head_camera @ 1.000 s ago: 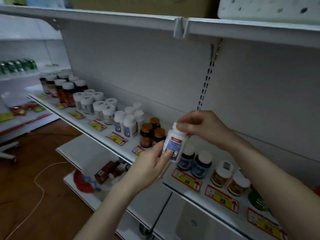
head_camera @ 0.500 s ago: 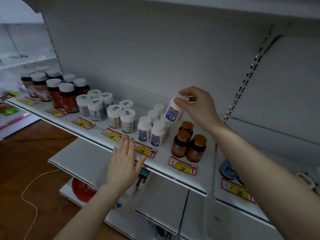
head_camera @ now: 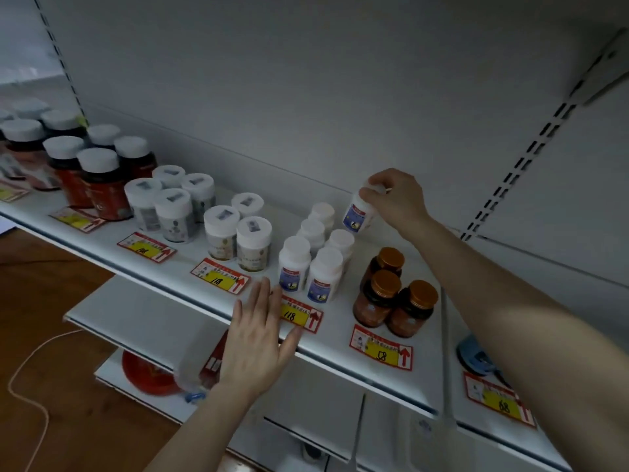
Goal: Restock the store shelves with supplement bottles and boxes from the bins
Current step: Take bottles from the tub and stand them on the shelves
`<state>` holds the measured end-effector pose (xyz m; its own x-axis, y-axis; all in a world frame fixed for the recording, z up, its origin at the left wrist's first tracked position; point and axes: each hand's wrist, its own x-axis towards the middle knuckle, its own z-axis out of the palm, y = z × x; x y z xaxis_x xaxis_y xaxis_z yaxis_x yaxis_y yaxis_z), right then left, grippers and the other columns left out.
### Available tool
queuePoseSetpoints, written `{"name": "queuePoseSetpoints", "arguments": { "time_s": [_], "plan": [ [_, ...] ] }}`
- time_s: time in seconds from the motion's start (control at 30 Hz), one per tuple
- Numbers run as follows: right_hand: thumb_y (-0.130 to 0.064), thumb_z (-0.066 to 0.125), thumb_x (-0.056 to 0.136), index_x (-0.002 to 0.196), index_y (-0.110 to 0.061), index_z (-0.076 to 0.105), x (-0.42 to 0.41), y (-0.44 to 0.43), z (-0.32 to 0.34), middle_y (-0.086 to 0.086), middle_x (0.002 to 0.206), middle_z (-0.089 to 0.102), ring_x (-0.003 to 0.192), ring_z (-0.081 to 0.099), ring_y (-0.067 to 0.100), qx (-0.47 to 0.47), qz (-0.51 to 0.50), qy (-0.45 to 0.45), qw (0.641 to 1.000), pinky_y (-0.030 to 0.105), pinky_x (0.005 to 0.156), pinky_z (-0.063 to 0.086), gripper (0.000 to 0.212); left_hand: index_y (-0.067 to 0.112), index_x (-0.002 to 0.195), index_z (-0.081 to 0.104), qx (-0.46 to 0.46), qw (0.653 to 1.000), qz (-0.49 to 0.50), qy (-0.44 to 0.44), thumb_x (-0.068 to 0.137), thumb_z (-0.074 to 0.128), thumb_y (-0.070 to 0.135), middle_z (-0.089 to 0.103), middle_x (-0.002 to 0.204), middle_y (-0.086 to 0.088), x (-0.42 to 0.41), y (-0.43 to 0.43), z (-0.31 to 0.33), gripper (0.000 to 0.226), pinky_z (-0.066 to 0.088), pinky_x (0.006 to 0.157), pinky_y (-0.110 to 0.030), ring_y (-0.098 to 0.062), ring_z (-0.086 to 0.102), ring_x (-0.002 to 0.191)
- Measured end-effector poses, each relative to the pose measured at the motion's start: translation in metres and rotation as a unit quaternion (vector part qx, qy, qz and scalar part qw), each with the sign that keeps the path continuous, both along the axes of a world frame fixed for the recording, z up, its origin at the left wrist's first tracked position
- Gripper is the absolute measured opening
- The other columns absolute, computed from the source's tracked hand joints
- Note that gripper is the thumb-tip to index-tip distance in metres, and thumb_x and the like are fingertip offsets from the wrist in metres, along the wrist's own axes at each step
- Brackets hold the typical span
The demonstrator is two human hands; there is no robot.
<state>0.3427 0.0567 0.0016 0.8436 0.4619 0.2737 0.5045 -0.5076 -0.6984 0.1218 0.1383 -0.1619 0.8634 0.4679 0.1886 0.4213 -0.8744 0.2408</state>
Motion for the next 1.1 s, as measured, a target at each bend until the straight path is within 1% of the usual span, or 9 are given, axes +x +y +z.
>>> {"name": "queuePoseSetpoints", "arguments": {
  "time_s": [0.17,0.3,0.4,0.5,0.57,0.63,0.73,0.93,1.1],
  "plan": [
    [-0.017,0.059,0.086,0.116,-0.003,0.055,0.008,0.021,-0.024,0.011,0.123,0.055,0.112,0.051,0.021,-0.107,0.005,0.053,0.993,0.021,0.080,0.037,0.034,0.002,0.132,0.042,-0.002,1.000,-0.008,-0.029,0.095,0.015,0.055,0.049,0.135,-0.022,0.000,0.001,-0.004,0.071,0.019,0.103,-0.043,-0.028,0.030,0.129],
    [-0.012,0.059,0.083,0.114,0.011,0.054,0.005,0.029,-0.035,0.022,0.122,0.056,0.110,0.054,0.032,-0.155,0.017,0.078,0.985,0.034,0.087,0.046,0.038,0.006,0.132,0.038,-0.003,0.999,-0.009,-0.049,0.095,0.014,0.055,0.050,0.134,-0.021,0.000,0.002,-0.004,0.066,0.019,0.102,-0.042,-0.027,0.029,0.128],
    [-0.011,0.059,0.082,0.113,0.011,0.055,0.003,0.032,-0.036,0.026,0.118,0.057,0.108,0.054,0.035,-0.166,0.018,0.070,0.983,0.040,0.088,0.046,0.039,0.008,0.132,0.036,-0.001,0.999,-0.003,-0.050,0.095,0.014,0.055,0.051,0.133,-0.019,0.000,0.002,-0.005,0.064,0.020,0.102,-0.041,-0.025,0.029,0.128],
    [-0.016,0.057,0.084,0.102,0.013,0.061,0.003,0.032,-0.034,0.028,0.105,0.062,0.094,0.060,0.034,-0.178,0.027,0.084,0.980,0.039,0.073,0.048,0.035,0.008,0.134,0.034,0.004,0.999,0.002,-0.051,0.095,0.014,0.055,0.050,0.135,-0.018,0.000,0.003,-0.006,0.065,0.021,0.105,-0.044,-0.024,0.029,0.129],
    [-0.021,0.056,0.087,0.101,0.011,0.062,0.003,0.032,-0.030,0.026,0.105,0.062,0.088,0.058,0.028,-0.178,0.029,0.075,0.981,0.031,0.068,0.043,0.036,0.007,0.136,0.033,0.009,0.999,-0.001,-0.049,0.095,0.014,0.055,0.048,0.137,-0.016,-0.003,0.003,-0.005,0.066,0.030,0.104,-0.048,-0.023,0.028,0.130],
    [-0.025,0.053,0.090,0.112,0.004,0.059,0.003,0.031,-0.025,0.018,0.118,0.059,0.104,0.056,0.026,-0.173,0.013,0.037,0.984,0.026,0.075,0.041,0.037,0.007,0.137,0.033,0.007,0.997,-0.025,-0.066,0.096,0.016,0.055,0.046,0.138,-0.014,-0.007,0.005,-0.005,0.065,0.029,0.096,-0.056,-0.021,0.027,0.132],
    [-0.028,0.050,0.093,0.110,-0.007,0.059,-0.003,0.030,-0.016,0.007,0.120,0.059,0.109,0.053,0.021,-0.148,0.006,-0.021,0.989,0.023,0.079,0.038,0.029,0.010,0.134,0.037,-0.002,0.988,-0.083,-0.129,0.097,0.018,0.051,0.048,0.138,-0.013,-0.019,0.013,-0.002,0.059,0.019,0.110,-0.045,-0.021,0.029,0.132],
    [-0.026,0.051,0.093,0.104,-0.008,0.064,-0.053,0.047,-0.001,0.006,0.115,0.063,0.107,0.057,0.019,-0.081,-0.025,-0.101,0.991,0.020,0.083,0.039,0.025,0.012,0.122,0.048,0.020,0.951,-0.220,-0.218,0.099,0.022,0.041,0.061,0.122,-0.014,-0.060,0.046,0.015,0.046,0.024,0.104,-0.042,-0.021,0.042,0.120],
    [-0.022,0.052,0.091,0.102,-0.011,0.065,-0.145,0.071,0.000,0.002,0.112,0.065,0.105,0.056,0.015,-0.029,-0.032,-0.123,0.991,0.016,0.078,0.035,0.021,0.004,0.112,0.064,0.003,0.949,-0.257,-0.181,0.097,0.027,0.041,0.063,0.115,-0.014,-0.104,0.084,0.005,0.054,0.026,0.104,-0.040,-0.023,0.045,0.115]
  ]
}}
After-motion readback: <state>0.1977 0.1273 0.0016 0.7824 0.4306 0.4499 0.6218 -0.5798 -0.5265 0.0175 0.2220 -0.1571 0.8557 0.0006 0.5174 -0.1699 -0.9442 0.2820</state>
